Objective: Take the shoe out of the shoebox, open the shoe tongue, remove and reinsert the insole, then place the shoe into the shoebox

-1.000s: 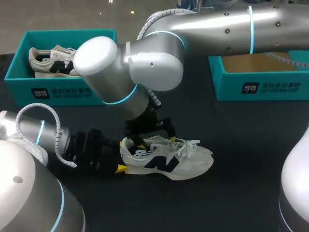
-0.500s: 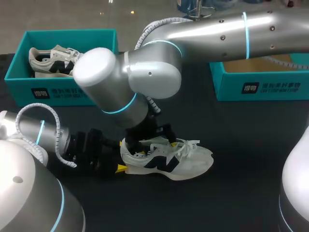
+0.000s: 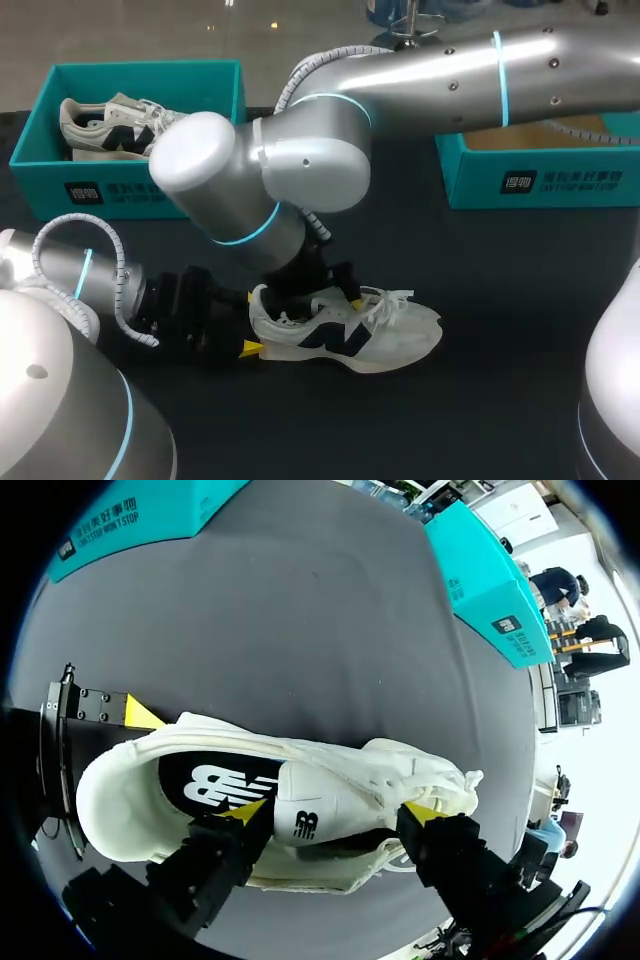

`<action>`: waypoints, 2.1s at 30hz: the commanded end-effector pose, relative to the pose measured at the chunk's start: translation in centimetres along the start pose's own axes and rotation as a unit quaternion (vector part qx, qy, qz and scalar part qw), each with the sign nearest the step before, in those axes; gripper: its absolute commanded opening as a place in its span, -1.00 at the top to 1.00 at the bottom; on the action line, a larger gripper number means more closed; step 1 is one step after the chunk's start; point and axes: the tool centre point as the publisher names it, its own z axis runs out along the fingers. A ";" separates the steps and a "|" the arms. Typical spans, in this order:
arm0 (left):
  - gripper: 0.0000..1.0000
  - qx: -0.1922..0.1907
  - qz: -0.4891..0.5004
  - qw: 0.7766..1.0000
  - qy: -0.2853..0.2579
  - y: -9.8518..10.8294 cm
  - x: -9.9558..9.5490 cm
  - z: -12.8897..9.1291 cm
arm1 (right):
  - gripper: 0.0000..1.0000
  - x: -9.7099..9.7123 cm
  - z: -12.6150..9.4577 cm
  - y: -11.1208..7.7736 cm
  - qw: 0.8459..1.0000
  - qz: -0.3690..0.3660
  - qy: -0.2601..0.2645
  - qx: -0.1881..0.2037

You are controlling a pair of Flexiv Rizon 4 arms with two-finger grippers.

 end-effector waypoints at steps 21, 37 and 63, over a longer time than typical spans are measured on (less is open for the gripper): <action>1.00 -0.001 0.000 1.000 0.000 0.4 0.0 0.4 | 1.00 -7.7 -3.0 -2.5 0.987 0.156 -0.016 -0.023; 1.00 -0.001 0.000 1.000 0.000 0.4 0.0 0.4 | 0.06 -6.6 -4.8 -2.4 0.990 0.138 -0.008 -0.029; 1.00 -0.001 0.000 1.000 0.000 0.4 0.0 0.4 | 1.00 -11.2 -3.2 -2.8 0.980 0.198 0.026 -0.012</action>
